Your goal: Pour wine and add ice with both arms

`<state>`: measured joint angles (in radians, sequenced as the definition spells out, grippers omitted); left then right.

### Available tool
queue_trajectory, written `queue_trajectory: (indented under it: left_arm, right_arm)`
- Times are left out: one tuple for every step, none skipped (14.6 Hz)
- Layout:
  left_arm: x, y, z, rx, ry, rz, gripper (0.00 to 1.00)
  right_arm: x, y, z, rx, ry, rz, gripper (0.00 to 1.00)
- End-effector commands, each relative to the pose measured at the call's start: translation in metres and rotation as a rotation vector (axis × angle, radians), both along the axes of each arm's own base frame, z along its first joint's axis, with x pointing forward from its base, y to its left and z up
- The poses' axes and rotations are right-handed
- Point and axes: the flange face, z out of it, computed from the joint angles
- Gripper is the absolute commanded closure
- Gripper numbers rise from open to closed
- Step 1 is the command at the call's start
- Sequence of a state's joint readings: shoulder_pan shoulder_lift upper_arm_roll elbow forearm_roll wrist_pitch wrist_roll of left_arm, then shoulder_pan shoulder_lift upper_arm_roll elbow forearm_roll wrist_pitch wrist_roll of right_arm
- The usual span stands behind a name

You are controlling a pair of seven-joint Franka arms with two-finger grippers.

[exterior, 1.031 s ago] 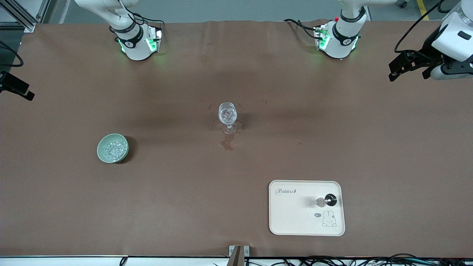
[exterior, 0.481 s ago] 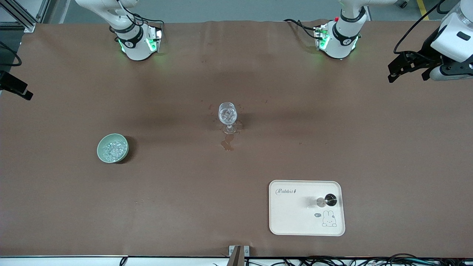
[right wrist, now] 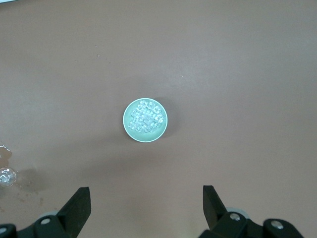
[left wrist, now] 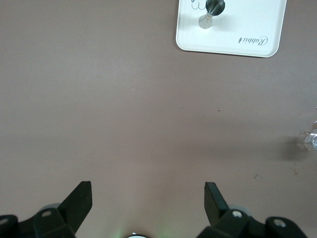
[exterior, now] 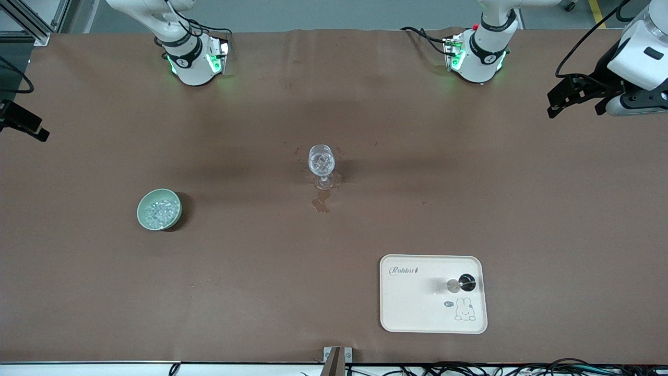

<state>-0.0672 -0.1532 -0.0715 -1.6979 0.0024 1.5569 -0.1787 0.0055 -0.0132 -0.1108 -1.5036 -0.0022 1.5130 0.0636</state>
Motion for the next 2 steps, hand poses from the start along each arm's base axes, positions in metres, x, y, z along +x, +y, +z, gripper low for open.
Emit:
queue_trajectory:
  left_arm:
    - [0.0034,0.0058,0.0056,0.001,-0.002,0.001,0.00]
    - [0.0034,0.0058,0.0056,0.001,-0.002,0.001,0.00]
  right_arm:
    - [-0.0076,-0.0016,0.0049,-0.005,-0.011,0.006,0.00]
    - [-0.0072,-0.0006,0.0104,-0.005,-0.023,0.007,0.00]
